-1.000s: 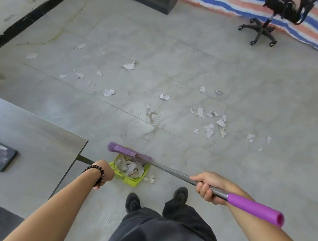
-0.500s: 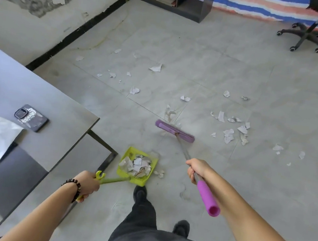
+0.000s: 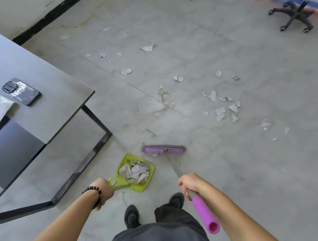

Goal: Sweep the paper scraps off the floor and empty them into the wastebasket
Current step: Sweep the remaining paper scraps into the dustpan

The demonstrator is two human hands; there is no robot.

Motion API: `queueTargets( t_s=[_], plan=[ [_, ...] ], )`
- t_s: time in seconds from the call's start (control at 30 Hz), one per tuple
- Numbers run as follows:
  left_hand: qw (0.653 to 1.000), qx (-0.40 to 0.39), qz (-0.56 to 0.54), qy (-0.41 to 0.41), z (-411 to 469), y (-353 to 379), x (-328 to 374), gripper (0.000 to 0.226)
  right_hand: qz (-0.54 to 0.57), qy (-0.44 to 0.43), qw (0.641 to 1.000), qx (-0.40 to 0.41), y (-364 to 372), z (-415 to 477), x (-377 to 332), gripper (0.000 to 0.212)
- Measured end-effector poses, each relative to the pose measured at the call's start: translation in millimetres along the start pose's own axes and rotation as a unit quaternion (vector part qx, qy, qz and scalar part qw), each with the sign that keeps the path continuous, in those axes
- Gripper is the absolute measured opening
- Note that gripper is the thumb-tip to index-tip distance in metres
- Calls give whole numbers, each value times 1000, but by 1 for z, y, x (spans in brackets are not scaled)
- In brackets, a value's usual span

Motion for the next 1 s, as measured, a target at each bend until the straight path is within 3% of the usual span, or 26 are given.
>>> queueTargets(
  t_s=[0.17,0.27,0.37,0.67,0.87,1.0],
  plan=[
    [1000,-1,-18,20,4,-6,-29,16,203,87,970,-97,3,-37,15,38],
    [999,-6,-19,42,5,-15,-34,14,320,77,937,-117,12,-55,10,38],
    [998,-13,17,61,3,-24,-30,15,363,36,926,-98,26,-64,3,28],
    [991,22,-29,131,4,-58,64,15,245,-85,964,57,-26,-41,-34,19],
    [987,45,-71,140,24,-62,159,18,137,-149,968,150,-141,15,-76,6],
    [986,63,-102,116,49,-57,233,22,52,-179,967,172,-243,67,-135,12]
  ],
)
Point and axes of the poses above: each hand's wrist, its own z-axis towards the middle knuckle, its own y-axis out of the palm, x = y × z, the point moved 10 cm from there along z, towards the middle knuckle, and after that the axes turned 13 degrees about -z, right-handed, at the moved point
